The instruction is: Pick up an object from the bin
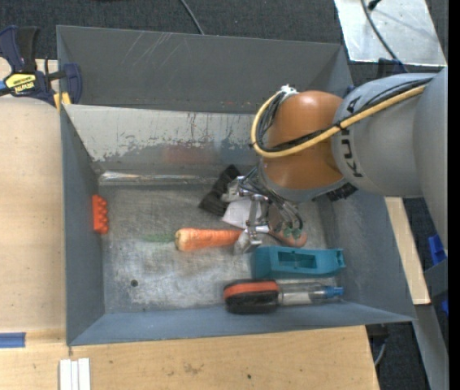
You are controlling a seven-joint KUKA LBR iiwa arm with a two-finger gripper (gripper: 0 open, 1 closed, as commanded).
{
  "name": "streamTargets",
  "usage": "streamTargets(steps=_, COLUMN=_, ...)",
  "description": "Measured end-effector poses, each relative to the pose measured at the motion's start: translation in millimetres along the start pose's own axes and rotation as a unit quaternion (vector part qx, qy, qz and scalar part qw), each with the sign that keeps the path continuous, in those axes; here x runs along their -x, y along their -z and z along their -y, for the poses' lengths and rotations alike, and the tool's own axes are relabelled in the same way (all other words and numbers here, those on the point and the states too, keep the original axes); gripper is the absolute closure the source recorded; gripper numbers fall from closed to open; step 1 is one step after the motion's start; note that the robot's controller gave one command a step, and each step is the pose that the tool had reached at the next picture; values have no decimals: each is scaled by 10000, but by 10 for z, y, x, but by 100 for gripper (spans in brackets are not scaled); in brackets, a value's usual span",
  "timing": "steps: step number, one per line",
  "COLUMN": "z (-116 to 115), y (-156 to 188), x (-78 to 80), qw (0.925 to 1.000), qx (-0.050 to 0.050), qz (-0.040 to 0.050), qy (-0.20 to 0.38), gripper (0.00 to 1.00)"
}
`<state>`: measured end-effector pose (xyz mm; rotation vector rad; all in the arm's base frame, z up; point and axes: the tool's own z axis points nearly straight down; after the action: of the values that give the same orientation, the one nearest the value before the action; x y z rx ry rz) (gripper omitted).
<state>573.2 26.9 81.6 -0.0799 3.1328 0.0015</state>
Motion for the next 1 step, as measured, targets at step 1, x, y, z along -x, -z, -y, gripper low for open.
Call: streamTargets(steps=1, z=-9, y=34, x=-1, qw=10000, qx=4, qz=0, qy=0, gripper=100)
